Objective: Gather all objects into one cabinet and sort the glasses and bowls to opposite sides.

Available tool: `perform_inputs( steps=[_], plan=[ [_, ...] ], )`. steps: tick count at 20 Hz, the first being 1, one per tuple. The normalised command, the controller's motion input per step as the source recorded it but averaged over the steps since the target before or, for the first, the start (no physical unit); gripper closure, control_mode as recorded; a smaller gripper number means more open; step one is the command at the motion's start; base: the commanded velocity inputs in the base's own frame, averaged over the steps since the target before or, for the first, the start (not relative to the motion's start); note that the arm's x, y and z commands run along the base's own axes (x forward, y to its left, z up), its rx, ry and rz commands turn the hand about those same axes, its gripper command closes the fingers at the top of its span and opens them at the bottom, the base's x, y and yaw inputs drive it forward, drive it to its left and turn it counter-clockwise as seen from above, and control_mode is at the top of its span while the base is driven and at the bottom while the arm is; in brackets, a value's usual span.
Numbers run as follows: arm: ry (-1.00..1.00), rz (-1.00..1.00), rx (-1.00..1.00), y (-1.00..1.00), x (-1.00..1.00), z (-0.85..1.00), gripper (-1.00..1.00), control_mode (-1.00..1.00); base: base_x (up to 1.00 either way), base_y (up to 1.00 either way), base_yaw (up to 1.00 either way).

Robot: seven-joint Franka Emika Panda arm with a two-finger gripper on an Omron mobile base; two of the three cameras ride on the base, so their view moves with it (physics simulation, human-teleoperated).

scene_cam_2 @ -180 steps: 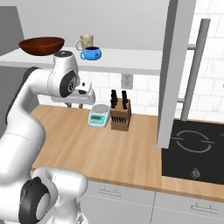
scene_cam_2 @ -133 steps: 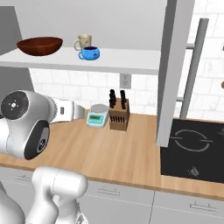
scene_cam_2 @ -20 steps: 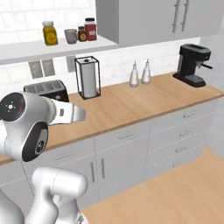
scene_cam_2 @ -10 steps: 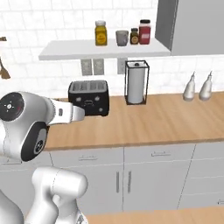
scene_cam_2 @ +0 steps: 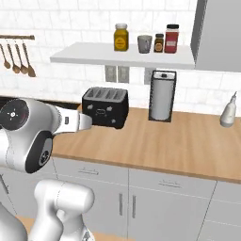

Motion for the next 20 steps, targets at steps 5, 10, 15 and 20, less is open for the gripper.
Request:
perform_inputs(
  steps=[5, 10, 15, 20],
  plan=[
    [0.00, 0.00, 0.00, 0.00, 0.00, 0.00, -1.00, 1.00, 0.12, -0.50, 0.20],
    [0.00, 0.00, 0.00, 0.00, 0.00, 0.00, -1.00, 1.00, 0.06, 0.01, 0.01],
    [0.00, 0.00, 0.00, 0.00, 0.00, 0.00, -1.00, 1.00, 0.17, -0.58, 0.08],
    [0.00, 0.00, 0.00, 0.00, 0.00, 0.00, -1.00, 1.00, 0.38, -0.57, 0.05]
  ],
)
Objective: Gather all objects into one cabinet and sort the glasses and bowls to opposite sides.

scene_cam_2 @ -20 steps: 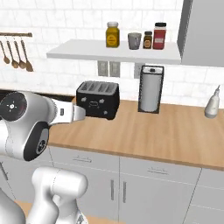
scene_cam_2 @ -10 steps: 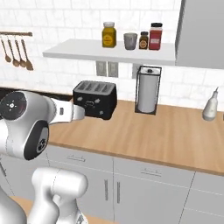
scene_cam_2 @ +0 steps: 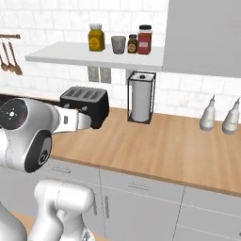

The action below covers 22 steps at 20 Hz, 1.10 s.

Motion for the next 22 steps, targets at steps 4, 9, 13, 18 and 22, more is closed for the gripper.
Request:
perform_inputs(
  steps=[4, 9, 13, 18, 22],
  plan=[
    [0.00, 0.00, 0.00, 0.00, 0.00, 0.00, -1.00, 1.00, 0.85, -0.22, 0.00],
    [0.00, 0.00, 0.00, 0.00, 0.00, 0.00, -1.00, 1.00, 0.34, 0.07, 0.00],
    [0.00, 0.00, 0.00, 0.00, 0.00, 0.00, -1.00, 1.00, 0.00, 0.15, 0.00],
    [0.00, 0.00, 0.00, 0.00, 0.00, 0.00, -1.00, 1.00, -0.29, 0.14, 0.00],
    [0.00, 0.00, 0.00, 0.00, 0.00, 0.00, -1.00, 1.00, -0.16, 0.04, -0.05]
  ],
)
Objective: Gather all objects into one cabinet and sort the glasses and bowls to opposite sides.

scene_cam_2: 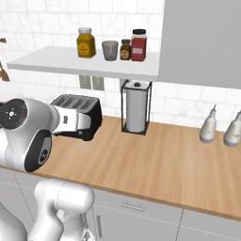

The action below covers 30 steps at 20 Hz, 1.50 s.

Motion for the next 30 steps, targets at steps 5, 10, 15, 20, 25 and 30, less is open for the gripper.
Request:
perform_inputs(
  steps=[5, 10, 15, 20, 25, 30],
  plan=[
    [0.00, 0.00, 0.00, 0.00, 0.00, 0.00, -1.00, 1.00, 0.08, 0.00, -0.07],
    [0.00, 0.00, 0.00, 0.00, 0.00, 0.00, -1.00, 1.00, 0.20, 0.00, -0.03],
    [0.00, 0.00, 0.00, 0.00, 0.00, 0.00, -1.00, 1.00, 0.38, 0.00, 0.00],
    [0.00, 0.00, 0.00, 0.00, 0.00, 0.00, -1.00, 1.00, 0.06, 0.00, 0.00],
    [0.00, 0.00, 0.00, 0.00, 0.00, 0.00, -1.00, 1.00, 0.00, 0.00, 0.00],
    [-0.01, 0.00, -0.01, 0.01, -0.02, 0.03, -1.00, -1.00, 0.00, 0.00, 0.00]
  ],
)
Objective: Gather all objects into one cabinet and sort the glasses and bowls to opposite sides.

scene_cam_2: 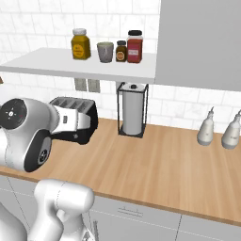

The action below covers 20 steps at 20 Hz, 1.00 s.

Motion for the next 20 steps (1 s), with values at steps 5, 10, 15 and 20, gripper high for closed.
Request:
perform_inputs(
  steps=[5, 10, 15, 20],
  plan=[
    [-0.11, 0.00, -0.09, 0.03, -0.21, 0.63, -1.00, -1.00, 0.00, 0.00, 0.00],
    [-0.13, 0.00, -0.03, -0.01, -0.07, 0.91, -1.00, -1.00, 0.00, 0.00, 0.00],
    [-0.07, 0.00, -0.01, -0.08, 0.19, 0.97, -1.00, -1.00, 0.00, 0.00, 0.00],
    [-0.10, 0.00, -0.05, 0.00, 0.50, 0.99, -1.00, -1.00, 0.00, 0.00, 0.00]
  ],
)
